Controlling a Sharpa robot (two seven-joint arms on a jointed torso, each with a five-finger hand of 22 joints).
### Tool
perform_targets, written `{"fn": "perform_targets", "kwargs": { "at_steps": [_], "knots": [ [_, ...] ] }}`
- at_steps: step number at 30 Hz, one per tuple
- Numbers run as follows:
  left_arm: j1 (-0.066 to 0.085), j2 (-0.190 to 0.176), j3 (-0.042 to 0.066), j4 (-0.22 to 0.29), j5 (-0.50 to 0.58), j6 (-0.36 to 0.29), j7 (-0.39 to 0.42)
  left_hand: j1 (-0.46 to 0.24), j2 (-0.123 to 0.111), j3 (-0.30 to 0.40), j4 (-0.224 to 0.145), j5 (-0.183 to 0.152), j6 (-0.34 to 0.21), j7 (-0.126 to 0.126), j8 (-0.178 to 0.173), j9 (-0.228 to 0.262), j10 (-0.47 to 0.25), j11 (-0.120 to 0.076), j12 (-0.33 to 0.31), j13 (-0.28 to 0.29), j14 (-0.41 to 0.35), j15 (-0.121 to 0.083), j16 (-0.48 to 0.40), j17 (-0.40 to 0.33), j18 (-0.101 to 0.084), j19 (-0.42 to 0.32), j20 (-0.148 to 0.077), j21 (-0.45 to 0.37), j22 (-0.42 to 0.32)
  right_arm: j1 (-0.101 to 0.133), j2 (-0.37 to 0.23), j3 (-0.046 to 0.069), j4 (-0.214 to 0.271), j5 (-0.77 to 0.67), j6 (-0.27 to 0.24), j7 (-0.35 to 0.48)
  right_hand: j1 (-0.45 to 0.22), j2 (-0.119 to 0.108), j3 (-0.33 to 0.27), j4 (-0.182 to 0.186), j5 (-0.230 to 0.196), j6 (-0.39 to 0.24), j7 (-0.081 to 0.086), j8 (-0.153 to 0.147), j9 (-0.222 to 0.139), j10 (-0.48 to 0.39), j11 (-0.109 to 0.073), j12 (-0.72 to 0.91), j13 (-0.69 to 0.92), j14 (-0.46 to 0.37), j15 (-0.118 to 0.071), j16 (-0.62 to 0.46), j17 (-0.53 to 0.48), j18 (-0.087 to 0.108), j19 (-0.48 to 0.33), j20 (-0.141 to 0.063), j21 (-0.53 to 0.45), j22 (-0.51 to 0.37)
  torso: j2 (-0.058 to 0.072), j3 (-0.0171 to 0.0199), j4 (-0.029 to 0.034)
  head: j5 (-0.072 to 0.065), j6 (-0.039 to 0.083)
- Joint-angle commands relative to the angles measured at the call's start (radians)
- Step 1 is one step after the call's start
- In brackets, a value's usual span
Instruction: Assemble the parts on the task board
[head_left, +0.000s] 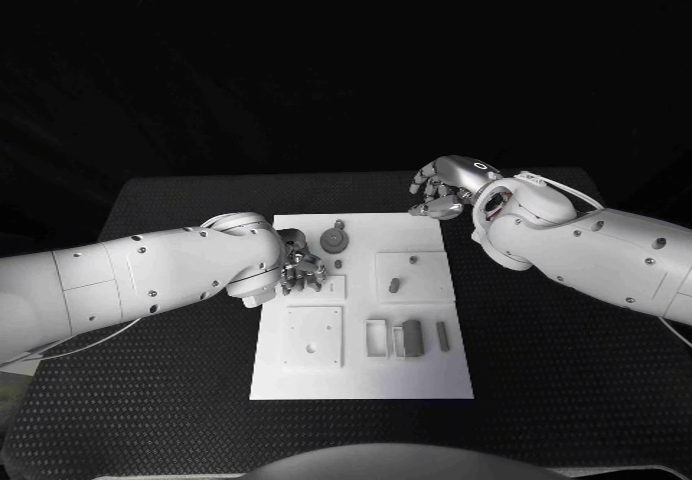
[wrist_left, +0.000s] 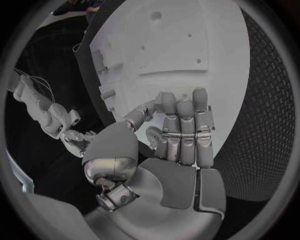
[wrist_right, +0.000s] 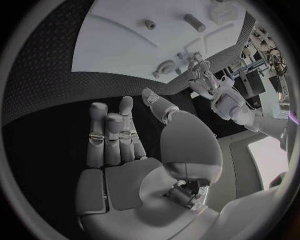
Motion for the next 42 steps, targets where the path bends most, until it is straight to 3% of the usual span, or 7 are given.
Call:
{"fn": "perform_targets", "kwargs": {
  "at_steps": [1,19,21,23,35,38,42],
  "knots": [
    [-0.007,0.006,-0.002,0.005,-0.005,0.009,0.009,-0.003,-0.015,-0.001,0.01,-0.008,0.098,-0.077,-0.005,-0.002,-0.035,-0.028,0.006,-0.002,-0.012,-0.002,0.008,-0.004,0.014,0.006,-0.005,-0.007,0.001,0.0,0.0,0.0,0.001,-0.008,0.011,0.008,-0.004,0.009,-0.002,0.006,0.003,-0.002,0.006,-0.006,-0.001,-0.008,0.001,0.006,-0.002,-0.003,-0.003,-0.006,0.001,0.044,-0.002,-0.005,-0.007,0.016,0.0,0.0,0.0001,-0.001,-0.001],
    [-0.007,0.003,-0.002,0.007,-0.005,0.01,0.01,-0.015,-0.054,-0.005,0.042,-0.03,0.101,-0.078,-0.01,-0.002,-0.037,-0.029,0.014,-0.01,-0.016,-0.004,0.023,-0.023,0.014,0.01,-0.007,-0.014,0.003,0.0,0.0,0.0,0.001,-0.007,0.01,0.009,-0.005,0.009,-0.003,0.007,0.003,-0.003,0.006,-0.007,-0.002,-0.011,0.001,0.005,-0.002,-0.005,-0.003,-0.007,0.001,0.044,-0.004,-0.004,-0.008,0.016,0.0,-0.0009,0.0009,-0.002,-0.003],
    [-0.007,0.002,-0.002,0.007,-0.005,0.01,0.011,-0.015,-0.062,-0.005,0.048,-0.047,0.101,-0.078,-0.011,-0.001,-0.038,-0.029,0.016,-0.012,-0.018,-0.005,0.025,-0.027,0.014,0.01,-0.007,-0.015,0.004,0.0,0.0,0.0,0.001,-0.007,0.01,0.009,-0.005,0.009,-0.003,0.007,0.003,-0.003,0.006,-0.007,-0.002,-0.011,0.001,0.005,-0.003,-0.005,-0.003,-0.007,0.001,0.044,-0.004,-0.004,-0.008,0.016,0.0,-0.0009,0.0009,-0.002,-0.004],
    [-0.008,0.001,-0.002,0.008,-0.006,0.01,0.012,-0.013,-0.075,-0.005,0.056,-0.097,0.101,-0.078,-0.013,-0.001,-0.04,-0.029,0.018,-0.015,-0.02,-0.005,0.03,-0.034,0.014,0.01,-0.007,-0.018,0.005,0.0,0.0,0.0,0.0,-0.007,0.01,0.009,-0.005,0.008,-0.003,0.007,0.003,-0.004,0.006,-0.008,-0.002,-0.011,0.001,0.005,-0.003,-0.005,-0.002,-0.007,0.001,0.044,-0.004,-0.004,-0.008,0.016,0.0,-0.0008,0.0006,-0.002,-0.004],
    [-0.009,-0.002,-0.002,0.009,-0.006,0.001,0.015,-0.024,-0.127,-0.002,0.107,-0.126,0.101,-0.077,-0.018,0.001,-0.044,-0.029,0.025,-0.024,-0.027,-0.005,0.044,-0.054,0.013,0.012,-0.008,-0.026,0.008,0.0,0.002,0.0,-0.001,-0.005,0.01,0.01,-0.006,0.008,-0.004,0.008,0.003,-0.004,0.007,-0.008,-0.002,-0.012,0.001,0.005,-0.003,-0.005,-0.002,-0.008,0.001,0.044,-0.005,-0.004,-0.009,0.016,0.0,-0.0003,0.0003,-0.002,-0.003],
    [-0.009,-0.003,-0.002,0.008,-0.006,0.002,0.015,-0.017,-0.135,0.0,0.125,-0.174,0.101,-0.078,-0.019,0.003,-0.046,-0.029,0.03,-0.028,-0.03,-0.006,0.052,-0.064,0.013,0.012,-0.009,-0.03,0.011,0.0,0.001,0.0,-0.001,-0.004,0.01,0.01,-0.006,0.008,-0.004,0.009,0.003,-0.004,0.007,-0.008,-0.002,-0.012,0.002,0.005,-0.003,-0.006,-0.002,-0.008,0.001,0.044,-0.005,-0.004,-0.009,0.016,0.0,-0.0002,0.0001,-0.002,-0.003],
    [-0.009,-0.004,-0.002,0.008,-0.006,0.006,0.015,-0.017,-0.139,-0.001,0.128,-0.179,0.101,-0.078,-0.019,0.003,-0.046,-0.029,0.031,-0.029,-0.031,-0.006,0.054,-0.066,0.013,0.013,-0.009,-0.031,0.012,0.0,0.001,0.0,-0.001,-0.004,0.01,0.01,-0.007,0.008,-0.004,0.009,0.003,-0.004,0.007,-0.008,-0.002,-0.012,0.002,0.005,-0.003,-0.006,-0.002,-0.008,0.001,0.044,-0.005,-0.004,-0.009,0.016,0.0,0.0002,-0.0001,-0.002,-0.003]
  ]
}}
